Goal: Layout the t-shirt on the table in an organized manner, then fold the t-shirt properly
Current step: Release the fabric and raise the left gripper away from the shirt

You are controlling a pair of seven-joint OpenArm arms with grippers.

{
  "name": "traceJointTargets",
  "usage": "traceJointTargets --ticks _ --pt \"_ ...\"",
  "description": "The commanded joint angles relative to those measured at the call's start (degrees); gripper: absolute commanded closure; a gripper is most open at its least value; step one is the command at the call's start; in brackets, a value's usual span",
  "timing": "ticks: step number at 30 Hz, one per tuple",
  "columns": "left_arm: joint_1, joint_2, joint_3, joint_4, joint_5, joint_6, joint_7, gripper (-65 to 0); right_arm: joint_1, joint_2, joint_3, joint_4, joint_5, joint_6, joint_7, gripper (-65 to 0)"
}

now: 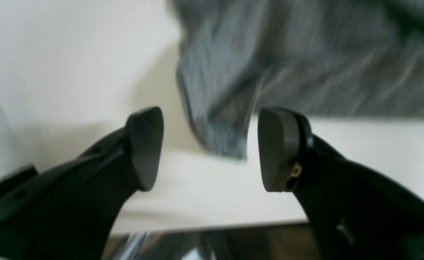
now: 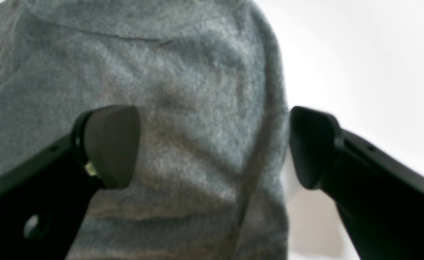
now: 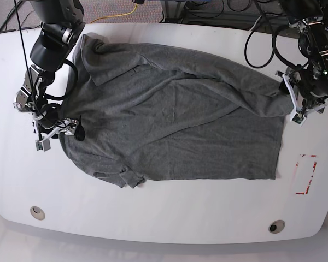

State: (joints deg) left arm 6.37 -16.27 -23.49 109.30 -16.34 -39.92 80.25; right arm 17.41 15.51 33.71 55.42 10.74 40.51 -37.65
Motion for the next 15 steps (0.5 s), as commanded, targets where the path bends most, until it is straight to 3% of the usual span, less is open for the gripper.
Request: traceJointTargets --ticks 1,15 --pt "1.1 -0.7 -1.4 1.1 -0.1 -0.1 -0.2 -39.2 0.0 0.0 -0.1 -0.3 -1.8 -0.5 -3.6 -62.1" --pt "8.9 0.5 -5.2 0.7 0.0 -0.1 -6.9 -39.3 0.0 -0.1 -0.1 -0.4 -1.8 -0.5 -3.6 -62.1"
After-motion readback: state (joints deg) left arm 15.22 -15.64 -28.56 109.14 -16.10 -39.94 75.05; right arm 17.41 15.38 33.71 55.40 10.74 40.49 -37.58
